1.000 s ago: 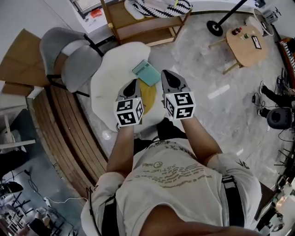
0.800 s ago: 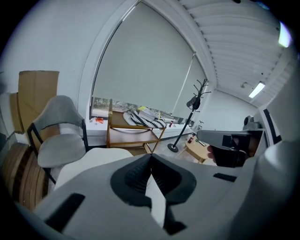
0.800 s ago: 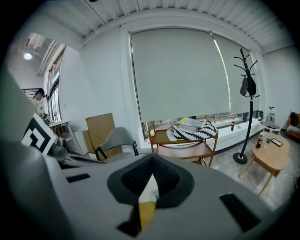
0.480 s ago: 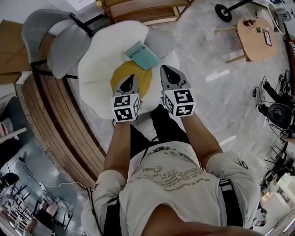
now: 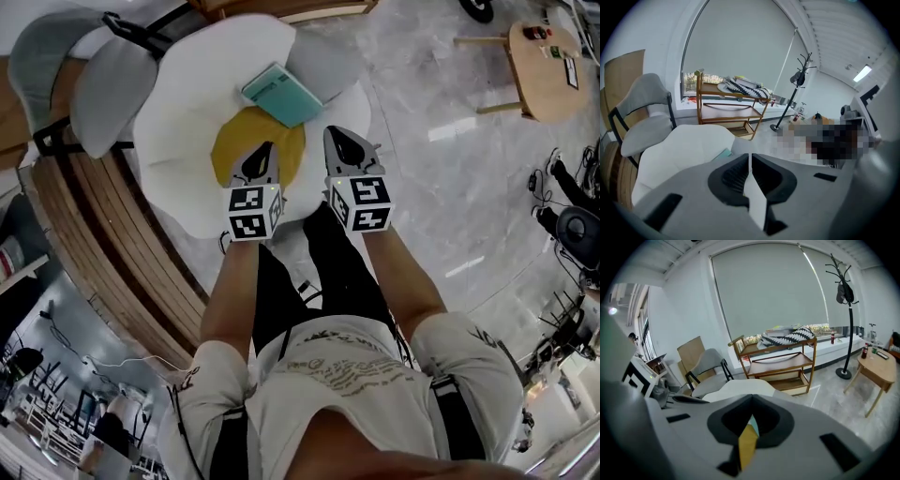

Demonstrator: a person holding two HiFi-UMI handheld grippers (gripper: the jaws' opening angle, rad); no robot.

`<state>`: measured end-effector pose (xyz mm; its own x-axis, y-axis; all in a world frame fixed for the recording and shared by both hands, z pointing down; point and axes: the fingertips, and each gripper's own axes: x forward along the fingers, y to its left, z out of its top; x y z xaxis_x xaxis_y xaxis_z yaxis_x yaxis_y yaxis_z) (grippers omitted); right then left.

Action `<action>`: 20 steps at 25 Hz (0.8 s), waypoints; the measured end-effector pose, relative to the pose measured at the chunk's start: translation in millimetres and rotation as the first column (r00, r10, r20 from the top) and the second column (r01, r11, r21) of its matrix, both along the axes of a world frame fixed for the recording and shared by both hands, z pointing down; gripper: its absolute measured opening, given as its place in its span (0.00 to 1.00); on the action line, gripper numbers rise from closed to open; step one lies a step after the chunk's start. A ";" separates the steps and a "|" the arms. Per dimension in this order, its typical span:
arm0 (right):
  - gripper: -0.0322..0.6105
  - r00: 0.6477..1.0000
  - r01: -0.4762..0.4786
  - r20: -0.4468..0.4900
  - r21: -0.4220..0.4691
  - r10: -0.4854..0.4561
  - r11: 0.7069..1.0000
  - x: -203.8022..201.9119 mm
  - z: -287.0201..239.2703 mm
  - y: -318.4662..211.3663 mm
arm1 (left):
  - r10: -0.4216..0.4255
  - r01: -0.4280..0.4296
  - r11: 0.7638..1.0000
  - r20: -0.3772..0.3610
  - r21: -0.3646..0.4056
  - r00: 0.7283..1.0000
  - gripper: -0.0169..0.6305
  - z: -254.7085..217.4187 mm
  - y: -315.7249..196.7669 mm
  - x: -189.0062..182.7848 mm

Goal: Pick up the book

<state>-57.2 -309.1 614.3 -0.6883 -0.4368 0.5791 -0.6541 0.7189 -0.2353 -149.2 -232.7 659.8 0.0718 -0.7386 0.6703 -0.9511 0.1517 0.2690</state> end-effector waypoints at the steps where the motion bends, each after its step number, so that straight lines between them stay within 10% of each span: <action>1: 0.09 1.000 -0.004 0.000 -0.011 0.004 1.000 2.8 9.8 -1.5 | 0.008 -0.008 1.000 0.008 -0.010 1.000 0.05 10.0 -4.5 3.1; 12: 0.09 0.998 -0.063 -0.023 -0.103 0.061 0.993 45.6 106.8 -12.1 | 0.185 -0.178 0.981 0.098 -0.076 0.978 0.29 105.2 -58.4 13.8; 20: 0.09 0.997 -0.070 -0.041 -0.129 0.065 0.989 70.9 148.6 -17.9 | 0.383 -0.352 0.916 0.160 -0.192 0.910 0.44 174.9 -109.2 -5.6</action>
<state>13.7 -327.0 762.9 -0.6373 -0.4005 0.6584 -0.7099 0.6376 -0.2992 -154.8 -341.9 834.7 0.1778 -0.5695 0.8025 -0.9778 -0.1938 0.0791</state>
